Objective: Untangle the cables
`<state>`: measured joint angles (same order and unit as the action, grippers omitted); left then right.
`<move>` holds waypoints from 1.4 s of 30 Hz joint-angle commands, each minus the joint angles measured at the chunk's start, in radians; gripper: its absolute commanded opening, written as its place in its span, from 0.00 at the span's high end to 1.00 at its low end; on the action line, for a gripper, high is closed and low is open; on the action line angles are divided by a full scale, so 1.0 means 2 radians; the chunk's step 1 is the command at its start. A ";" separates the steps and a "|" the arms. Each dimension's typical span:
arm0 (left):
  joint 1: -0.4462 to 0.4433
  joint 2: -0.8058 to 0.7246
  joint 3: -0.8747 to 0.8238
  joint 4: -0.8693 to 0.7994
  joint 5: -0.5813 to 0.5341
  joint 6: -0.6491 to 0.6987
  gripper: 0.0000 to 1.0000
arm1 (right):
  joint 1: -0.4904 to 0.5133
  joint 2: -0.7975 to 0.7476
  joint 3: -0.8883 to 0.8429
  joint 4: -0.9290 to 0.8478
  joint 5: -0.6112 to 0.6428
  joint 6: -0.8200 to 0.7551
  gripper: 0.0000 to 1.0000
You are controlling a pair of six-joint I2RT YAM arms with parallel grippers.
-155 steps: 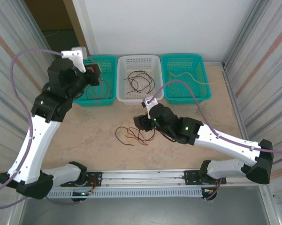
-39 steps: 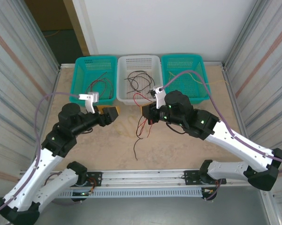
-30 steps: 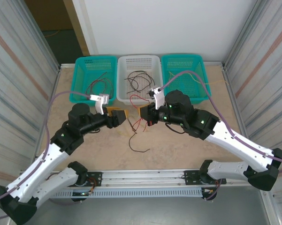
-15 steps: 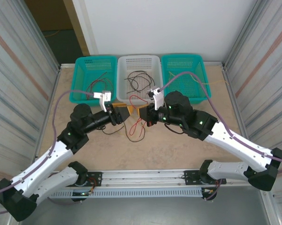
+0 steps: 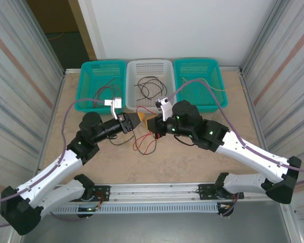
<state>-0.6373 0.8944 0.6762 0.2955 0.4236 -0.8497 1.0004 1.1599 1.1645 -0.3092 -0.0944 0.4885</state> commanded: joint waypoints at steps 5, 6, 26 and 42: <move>-0.003 0.001 0.009 0.016 0.001 -0.006 0.85 | 0.007 0.006 -0.005 0.012 0.009 0.002 0.96; -0.002 0.000 0.010 0.007 -0.003 -0.004 0.90 | 0.007 0.005 -0.005 0.008 0.015 -0.001 0.93; 0.012 0.029 0.078 -0.129 0.063 0.000 1.00 | -0.073 0.035 -0.028 -0.022 0.059 -0.079 0.32; 0.032 0.034 0.093 -0.174 0.080 0.011 0.91 | -0.076 0.021 -0.050 -0.015 0.066 -0.087 1.00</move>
<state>-0.5865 0.9836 0.8398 -0.0525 0.5583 -0.8421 0.8551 1.2469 1.0870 -0.3599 0.0284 0.3202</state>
